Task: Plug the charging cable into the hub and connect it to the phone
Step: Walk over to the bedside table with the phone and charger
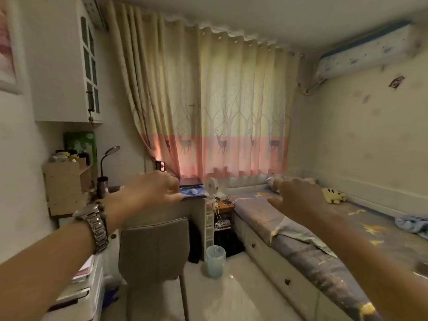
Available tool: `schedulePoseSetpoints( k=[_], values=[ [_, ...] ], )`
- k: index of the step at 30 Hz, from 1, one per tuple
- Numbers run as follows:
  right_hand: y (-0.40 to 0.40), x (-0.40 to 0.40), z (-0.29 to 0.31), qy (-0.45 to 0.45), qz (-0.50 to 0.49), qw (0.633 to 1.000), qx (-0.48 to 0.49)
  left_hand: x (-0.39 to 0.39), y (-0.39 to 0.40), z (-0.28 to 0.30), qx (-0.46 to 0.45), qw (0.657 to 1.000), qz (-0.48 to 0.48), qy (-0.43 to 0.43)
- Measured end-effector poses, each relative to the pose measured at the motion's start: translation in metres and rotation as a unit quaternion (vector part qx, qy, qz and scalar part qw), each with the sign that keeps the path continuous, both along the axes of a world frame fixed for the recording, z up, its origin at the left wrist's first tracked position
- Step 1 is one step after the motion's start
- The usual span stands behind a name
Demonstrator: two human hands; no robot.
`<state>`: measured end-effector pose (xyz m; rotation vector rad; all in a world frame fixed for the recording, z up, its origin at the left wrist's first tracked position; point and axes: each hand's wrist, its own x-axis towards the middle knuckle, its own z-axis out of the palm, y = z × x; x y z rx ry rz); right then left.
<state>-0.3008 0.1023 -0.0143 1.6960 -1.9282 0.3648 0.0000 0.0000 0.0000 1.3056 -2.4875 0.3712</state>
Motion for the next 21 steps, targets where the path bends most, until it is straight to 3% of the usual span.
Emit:
schedulePoseSetpoints(
  k=[12,21],
  values=[
    [-0.181,0.072,-0.018,-0.072,0.019,0.997,0.002,0.059,-0.181,-0.018,0.018,0.999,-0.021,-0.024],
    [-0.276,0.043,-0.031,-0.067,-0.023,0.997,0.004,0.027,-0.303,-0.034,0.055,0.998,-0.044,0.001]
  ],
)
